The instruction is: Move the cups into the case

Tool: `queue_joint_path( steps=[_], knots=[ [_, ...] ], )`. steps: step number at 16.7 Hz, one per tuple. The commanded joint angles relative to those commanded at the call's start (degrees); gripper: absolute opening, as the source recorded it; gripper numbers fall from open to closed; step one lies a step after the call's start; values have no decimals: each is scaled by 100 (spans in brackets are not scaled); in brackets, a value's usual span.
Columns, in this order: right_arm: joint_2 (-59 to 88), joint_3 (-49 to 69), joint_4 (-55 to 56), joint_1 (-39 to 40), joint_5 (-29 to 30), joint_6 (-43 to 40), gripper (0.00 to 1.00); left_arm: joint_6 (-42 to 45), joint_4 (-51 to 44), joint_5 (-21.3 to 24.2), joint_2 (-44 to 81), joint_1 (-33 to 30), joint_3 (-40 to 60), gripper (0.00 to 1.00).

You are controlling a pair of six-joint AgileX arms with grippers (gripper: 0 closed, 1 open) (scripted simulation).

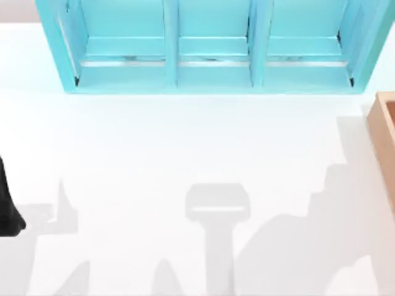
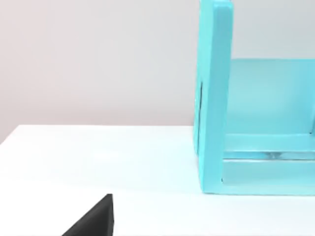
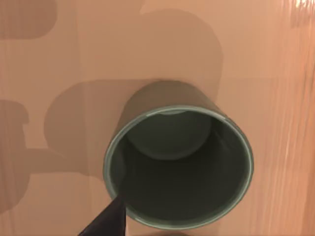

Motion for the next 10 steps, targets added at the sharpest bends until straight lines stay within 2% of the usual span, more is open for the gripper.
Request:
queue_joint_path(
  steps=[6,10],
  knots=[
    [6,94,-93,-13,-8,-1,100,0,0,0,0,0,0,100],
    [89,892,-892,-35,-7,-20,100,0,0,0,0,0,0,100]
  ],
)
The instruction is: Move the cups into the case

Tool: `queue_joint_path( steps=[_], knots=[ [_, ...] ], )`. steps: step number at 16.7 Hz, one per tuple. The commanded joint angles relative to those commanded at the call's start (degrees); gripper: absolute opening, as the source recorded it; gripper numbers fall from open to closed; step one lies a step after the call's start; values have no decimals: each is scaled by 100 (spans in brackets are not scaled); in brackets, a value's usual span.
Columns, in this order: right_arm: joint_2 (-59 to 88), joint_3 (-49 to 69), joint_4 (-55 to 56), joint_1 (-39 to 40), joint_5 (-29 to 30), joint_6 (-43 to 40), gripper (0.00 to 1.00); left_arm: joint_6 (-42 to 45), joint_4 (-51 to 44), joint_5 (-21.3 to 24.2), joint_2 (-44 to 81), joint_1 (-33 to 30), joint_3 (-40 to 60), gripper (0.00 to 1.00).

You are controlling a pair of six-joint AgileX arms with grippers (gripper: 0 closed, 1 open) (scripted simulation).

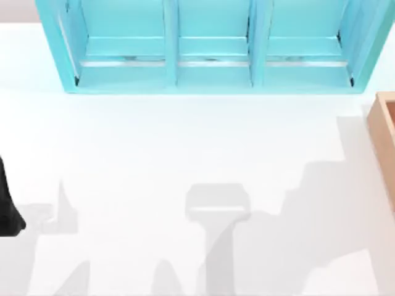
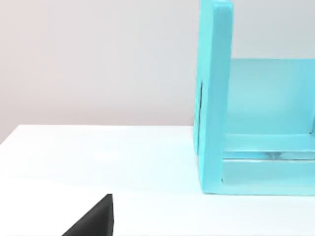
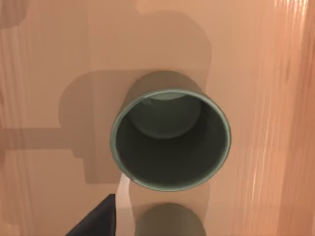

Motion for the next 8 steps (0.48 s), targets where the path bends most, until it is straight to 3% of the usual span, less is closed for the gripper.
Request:
queue_joint_path(
  steps=[8],
  knots=[
    [-37,1453,-1398,-4,6,-7,100,0,0,0,0,0,0,100]
  ],
)
